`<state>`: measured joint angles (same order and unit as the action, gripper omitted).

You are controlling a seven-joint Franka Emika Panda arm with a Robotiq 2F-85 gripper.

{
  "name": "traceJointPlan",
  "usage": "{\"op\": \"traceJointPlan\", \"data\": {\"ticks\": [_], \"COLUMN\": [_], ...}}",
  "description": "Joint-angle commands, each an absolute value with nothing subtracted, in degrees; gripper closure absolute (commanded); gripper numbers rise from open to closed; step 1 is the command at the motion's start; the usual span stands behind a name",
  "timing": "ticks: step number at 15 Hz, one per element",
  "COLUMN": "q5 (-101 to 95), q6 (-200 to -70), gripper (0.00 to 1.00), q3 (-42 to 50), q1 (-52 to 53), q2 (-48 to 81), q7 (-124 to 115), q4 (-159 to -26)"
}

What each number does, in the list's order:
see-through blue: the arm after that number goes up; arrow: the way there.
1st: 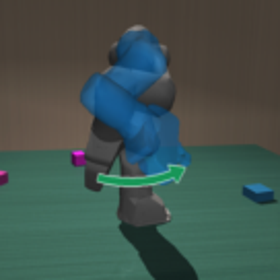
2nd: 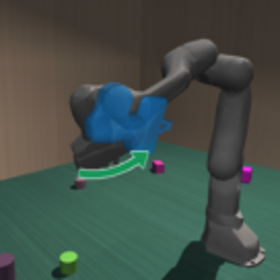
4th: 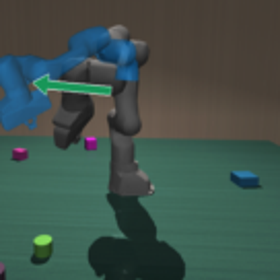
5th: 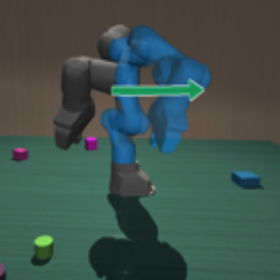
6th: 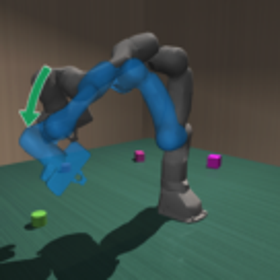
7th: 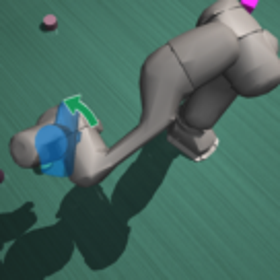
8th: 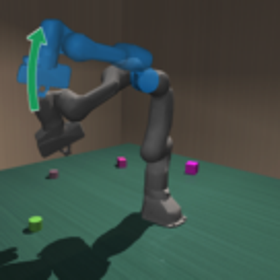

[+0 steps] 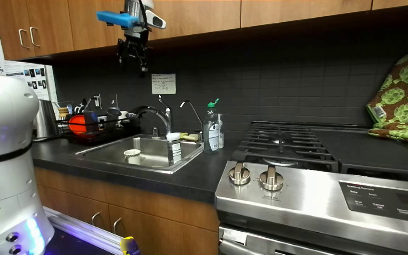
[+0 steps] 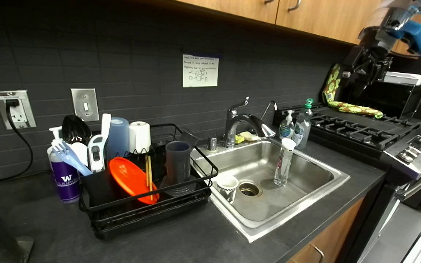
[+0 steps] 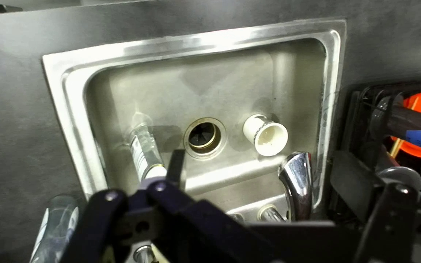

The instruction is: Open the tap faucet

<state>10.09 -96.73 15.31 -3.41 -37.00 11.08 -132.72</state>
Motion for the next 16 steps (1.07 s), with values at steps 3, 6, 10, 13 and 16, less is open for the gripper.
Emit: {"op": "traceJointPlan", "data": {"ticks": [3,6,10,13,16], "q5": [18.6,22.6,31.0,38.3,44.6], "q6": [-105.9,-115.2,-123.4,-124.4,-123.4], "gripper": [0.0,0.0,0.0,0.0,0.0], "q3": [14.9,14.5,15.9,17.6,18.8], "q1": [-3.8,-3.2,-0.4,1.9,2.7], "q2": [-37.6,-37.9,-37.3,-36.7,-35.5], "q7": [13.1,14.7,18.0,22.4,27.1], "q4": [-137.7,-141.9,-146.3,-148.4,-148.9]}}
